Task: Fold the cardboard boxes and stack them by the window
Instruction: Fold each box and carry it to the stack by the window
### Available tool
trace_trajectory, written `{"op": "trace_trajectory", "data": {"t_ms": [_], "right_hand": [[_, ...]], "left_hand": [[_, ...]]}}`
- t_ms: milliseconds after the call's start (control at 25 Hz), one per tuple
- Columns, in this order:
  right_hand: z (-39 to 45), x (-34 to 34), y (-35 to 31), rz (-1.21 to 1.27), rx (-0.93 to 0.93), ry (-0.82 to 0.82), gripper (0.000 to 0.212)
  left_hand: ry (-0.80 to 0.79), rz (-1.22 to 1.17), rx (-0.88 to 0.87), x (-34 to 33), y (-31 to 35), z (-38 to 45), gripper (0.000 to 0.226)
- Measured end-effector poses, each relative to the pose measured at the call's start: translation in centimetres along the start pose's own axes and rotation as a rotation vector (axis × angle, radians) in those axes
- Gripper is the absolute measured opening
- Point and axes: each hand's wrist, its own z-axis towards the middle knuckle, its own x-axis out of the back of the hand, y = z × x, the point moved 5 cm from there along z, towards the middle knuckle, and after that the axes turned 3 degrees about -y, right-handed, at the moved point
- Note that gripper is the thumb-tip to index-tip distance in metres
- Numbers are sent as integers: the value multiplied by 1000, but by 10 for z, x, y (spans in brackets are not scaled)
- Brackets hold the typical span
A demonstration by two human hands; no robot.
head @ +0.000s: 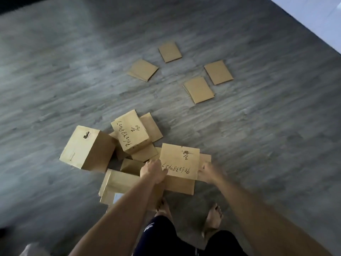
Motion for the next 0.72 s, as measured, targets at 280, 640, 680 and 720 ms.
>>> {"op": "trace_trajectory", "data": {"t_ms": [280, 640, 680, 720], "right_hand": [[138, -70, 62, -10, -29, 116, 31], [366, -233, 120, -54, -85, 197, 44], [386, -241, 124, -50, -89, 228, 50], [405, -246, 126, -54, -86, 251, 56]], "left_hand": [[43, 44, 16, -88, 4, 158, 45], [94, 77, 177, -246, -76, 379, 68], [125, 58, 201, -254, -86, 400, 69], [144, 34, 213, -260, -94, 419, 69]]}}
